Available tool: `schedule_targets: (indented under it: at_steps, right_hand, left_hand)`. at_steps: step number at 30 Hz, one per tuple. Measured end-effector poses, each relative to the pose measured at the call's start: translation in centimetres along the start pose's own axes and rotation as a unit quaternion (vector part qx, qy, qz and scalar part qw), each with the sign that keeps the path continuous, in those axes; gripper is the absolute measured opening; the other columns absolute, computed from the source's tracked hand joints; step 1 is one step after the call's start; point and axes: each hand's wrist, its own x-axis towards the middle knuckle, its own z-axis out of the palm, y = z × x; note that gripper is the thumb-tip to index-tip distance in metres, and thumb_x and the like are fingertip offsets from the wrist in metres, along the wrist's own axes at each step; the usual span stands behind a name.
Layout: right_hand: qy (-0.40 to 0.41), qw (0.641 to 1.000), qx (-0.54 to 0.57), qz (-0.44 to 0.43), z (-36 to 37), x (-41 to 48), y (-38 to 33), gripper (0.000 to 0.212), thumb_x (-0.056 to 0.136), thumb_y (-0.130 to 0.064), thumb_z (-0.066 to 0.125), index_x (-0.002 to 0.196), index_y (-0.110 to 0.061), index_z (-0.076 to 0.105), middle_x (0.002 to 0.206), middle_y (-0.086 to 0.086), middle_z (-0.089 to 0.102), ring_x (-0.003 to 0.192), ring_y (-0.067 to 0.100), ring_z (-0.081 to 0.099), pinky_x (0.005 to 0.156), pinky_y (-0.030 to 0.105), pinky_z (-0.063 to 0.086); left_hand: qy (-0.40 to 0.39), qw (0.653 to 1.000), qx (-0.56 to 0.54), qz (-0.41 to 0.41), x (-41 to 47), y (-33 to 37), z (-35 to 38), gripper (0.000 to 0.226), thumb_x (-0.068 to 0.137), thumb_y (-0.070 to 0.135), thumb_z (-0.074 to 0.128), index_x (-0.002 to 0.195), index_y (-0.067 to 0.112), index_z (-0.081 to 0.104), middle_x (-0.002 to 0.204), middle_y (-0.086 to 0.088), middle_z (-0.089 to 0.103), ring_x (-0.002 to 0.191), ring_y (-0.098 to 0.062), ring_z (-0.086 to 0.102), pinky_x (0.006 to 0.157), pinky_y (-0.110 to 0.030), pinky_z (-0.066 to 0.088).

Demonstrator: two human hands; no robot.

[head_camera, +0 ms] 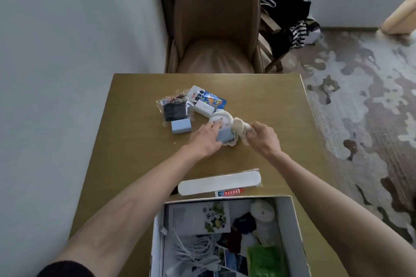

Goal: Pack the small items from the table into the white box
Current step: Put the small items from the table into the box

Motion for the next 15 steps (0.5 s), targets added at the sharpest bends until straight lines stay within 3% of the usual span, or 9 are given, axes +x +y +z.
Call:
schedule_targets:
  at_steps: [2,4,6,9,11,13,15]
  right_hand:
    - [0.031,0.996,0.072,0.047,-1.1,0.0,1.0,0.02,0.088,-0.023,0.049,0.08,-0.01,0.062,0.085,0.012,0.07,0.08,0.035,0.063,0.068,0.04,0.051]
    - [0.036,0.989,0.123,0.078,-1.7,-0.2,1.8,0.022,0.09,-0.019,0.049,0.085,-0.006,0.066,0.085,0.012,0.071,0.085,0.033,0.067,0.074,0.042,0.055]
    - [0.018,0.985,0.145,0.092,-1.7,-0.6,2.1,0.027,0.09,-0.025,0.049,0.099,-0.008,0.067,0.097,0.01,0.071,0.091,0.029,0.066,0.08,0.039,0.054]
    - [-0.018,0.976,0.171,0.133,-1.0,-0.9,1.5,0.055,0.08,-0.041,0.051,0.128,-0.013,0.054,0.112,0.008,0.063,0.103,0.027,0.059,0.093,0.041,0.049]
    - [-0.031,0.972,0.169,0.158,-0.4,-0.5,1.0,0.065,0.077,-0.045,0.06,0.132,-0.014,0.045,0.112,0.006,0.058,0.106,0.027,0.056,0.093,0.039,0.048]
    - [-0.032,0.97,0.165,0.177,0.1,0.0,0.5,0.06,0.078,-0.041,0.064,0.127,-0.012,0.047,0.112,0.006,0.059,0.106,0.028,0.056,0.09,0.038,0.048]
    - [-0.023,0.967,0.181,0.176,0.3,0.4,0.0,0.036,0.079,-0.031,0.061,0.109,-0.011,0.059,0.109,0.009,0.066,0.1,0.03,0.061,0.086,0.037,0.051]
  left_hand:
    - [-0.006,0.999,0.049,0.019,1.4,0.7,0.9,0.058,0.088,0.035,0.058,0.138,0.02,0.033,0.145,-0.002,0.036,0.125,-0.03,0.038,0.091,-0.043,0.045]
    - [0.012,0.995,0.097,0.03,2.5,0.8,1.7,0.059,0.087,0.036,0.06,0.136,0.016,0.035,0.144,-0.003,0.036,0.127,-0.028,0.036,0.088,-0.042,0.047]
    - [0.033,0.993,0.104,0.038,3.1,0.8,2.1,0.058,0.085,0.034,0.063,0.134,0.015,0.038,0.139,-0.004,0.041,0.125,-0.026,0.04,0.085,-0.042,0.047]
    - [0.053,0.995,0.066,0.043,3.0,0.6,2.1,0.054,0.083,0.033,0.065,0.128,0.015,0.043,0.133,-0.004,0.047,0.111,-0.028,0.054,0.077,-0.041,0.05]
    - [0.068,0.996,0.022,0.044,2.1,0.4,1.7,0.051,0.082,0.037,0.065,0.125,0.017,0.046,0.131,-0.002,0.049,0.1,-0.03,0.06,0.077,-0.041,0.052]
    - [0.084,0.994,-0.042,0.054,0.5,0.1,0.9,0.05,0.081,0.041,0.067,0.122,0.019,0.048,0.127,-0.002,0.051,0.097,-0.028,0.059,0.079,-0.042,0.052]
    - [0.092,0.988,-0.106,0.069,-1.7,-0.1,-0.5,0.051,0.08,0.043,0.069,0.12,0.017,0.05,0.117,-0.003,0.052,0.095,-0.022,0.055,0.076,-0.035,0.05]
